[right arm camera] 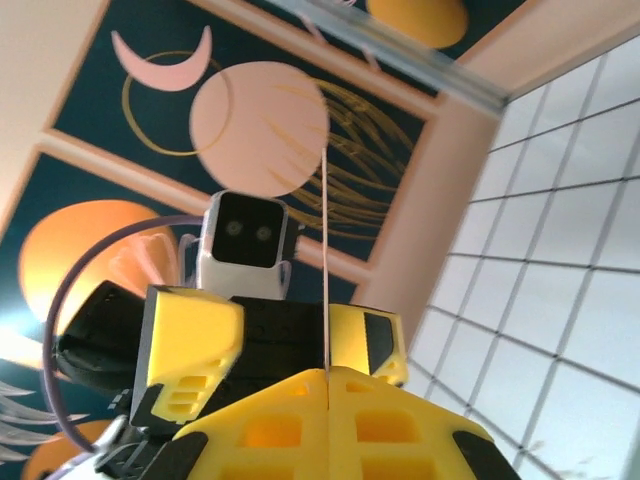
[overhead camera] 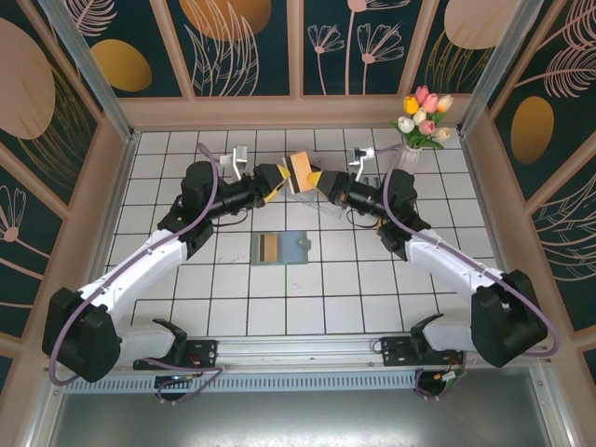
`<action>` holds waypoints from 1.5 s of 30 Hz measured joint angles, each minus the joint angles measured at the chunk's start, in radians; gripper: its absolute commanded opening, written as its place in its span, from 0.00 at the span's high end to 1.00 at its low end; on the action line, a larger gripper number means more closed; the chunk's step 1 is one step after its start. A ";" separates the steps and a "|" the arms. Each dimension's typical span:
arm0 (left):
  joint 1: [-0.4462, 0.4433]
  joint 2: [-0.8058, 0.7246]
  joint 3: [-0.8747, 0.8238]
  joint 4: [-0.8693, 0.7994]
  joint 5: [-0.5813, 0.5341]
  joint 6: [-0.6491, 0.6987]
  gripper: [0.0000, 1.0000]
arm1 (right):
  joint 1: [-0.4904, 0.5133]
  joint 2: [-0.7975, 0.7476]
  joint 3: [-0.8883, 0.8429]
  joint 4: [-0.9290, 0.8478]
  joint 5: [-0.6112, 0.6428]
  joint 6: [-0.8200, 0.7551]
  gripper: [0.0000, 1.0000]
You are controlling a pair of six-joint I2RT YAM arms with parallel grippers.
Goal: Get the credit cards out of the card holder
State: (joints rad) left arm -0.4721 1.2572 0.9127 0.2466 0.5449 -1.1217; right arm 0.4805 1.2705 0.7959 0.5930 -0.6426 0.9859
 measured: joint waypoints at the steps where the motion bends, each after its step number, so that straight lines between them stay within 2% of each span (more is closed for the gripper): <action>1: 0.012 0.000 0.004 -0.021 -0.005 0.020 0.15 | -0.008 -0.006 0.012 -0.043 0.015 -0.040 1.00; 7: 0.093 0.000 0.023 -0.140 -0.038 0.161 0.01 | -0.050 -0.017 0.108 -0.297 0.119 -0.328 1.00; 13: 0.124 -0.006 0.024 -0.257 -0.117 0.301 0.02 | -0.122 0.071 0.228 -0.452 0.076 -0.559 1.00; 22: 0.176 -0.003 0.055 -0.358 -0.196 0.445 0.01 | -0.127 0.234 0.326 -0.612 0.054 -0.899 1.00; 29: 0.184 0.069 0.085 -0.391 -0.223 0.502 0.01 | -0.127 0.328 0.399 -0.708 0.139 -1.173 1.00; 39: 0.193 0.113 0.096 -0.431 -0.233 0.577 0.01 | -0.142 0.542 0.656 -0.983 0.235 -1.608 1.00; 45: 0.197 0.167 0.099 -0.444 -0.233 0.598 0.01 | -0.191 0.563 0.689 -1.090 0.261 -1.763 1.00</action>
State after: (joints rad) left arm -0.2749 1.4242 1.0119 -0.1974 0.3122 -0.5240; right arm 0.2893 1.8339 1.4849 -0.4969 -0.3813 -0.7773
